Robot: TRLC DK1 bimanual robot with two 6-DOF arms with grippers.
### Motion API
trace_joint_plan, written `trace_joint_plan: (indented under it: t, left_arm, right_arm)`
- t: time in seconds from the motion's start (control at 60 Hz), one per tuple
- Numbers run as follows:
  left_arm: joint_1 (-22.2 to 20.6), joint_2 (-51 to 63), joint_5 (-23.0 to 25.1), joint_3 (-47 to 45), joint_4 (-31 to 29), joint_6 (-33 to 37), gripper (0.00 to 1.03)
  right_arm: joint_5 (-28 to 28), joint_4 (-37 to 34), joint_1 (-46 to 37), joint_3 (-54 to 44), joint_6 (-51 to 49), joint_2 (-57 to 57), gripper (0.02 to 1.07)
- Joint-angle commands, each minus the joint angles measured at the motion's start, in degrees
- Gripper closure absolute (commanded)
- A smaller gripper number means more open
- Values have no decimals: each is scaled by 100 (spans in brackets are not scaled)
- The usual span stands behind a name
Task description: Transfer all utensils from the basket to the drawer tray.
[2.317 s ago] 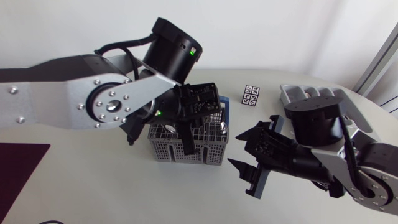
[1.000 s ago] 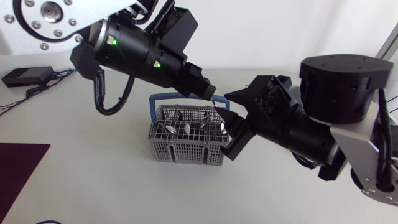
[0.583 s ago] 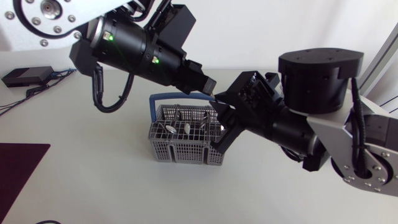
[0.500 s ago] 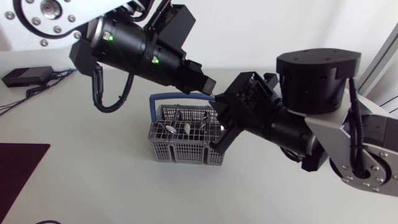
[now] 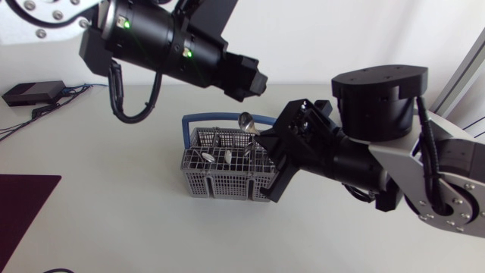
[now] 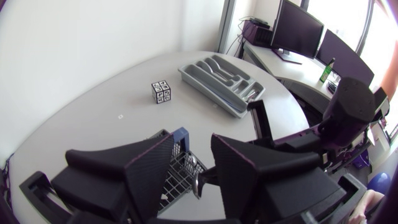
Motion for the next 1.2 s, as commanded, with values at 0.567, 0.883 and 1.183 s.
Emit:
trace_joint_plan:
  t: [0.567,0.883,1.183]
  left_arm:
    - [681,-251,-497,-764,36,479,38]
    - [-277,-207,-1551,-1775,704,1243,38]
    - [-796,100,-2580,-2232,1513,1779,38]
  right_arm:
    - [-3721,-3137,-5021,-50,-4107,78,102]
    - [-3844,-4421,-7122,1242,-7069,2152,101]
    - [-3026,-4482,-8001,2271,-8387,3549,101]
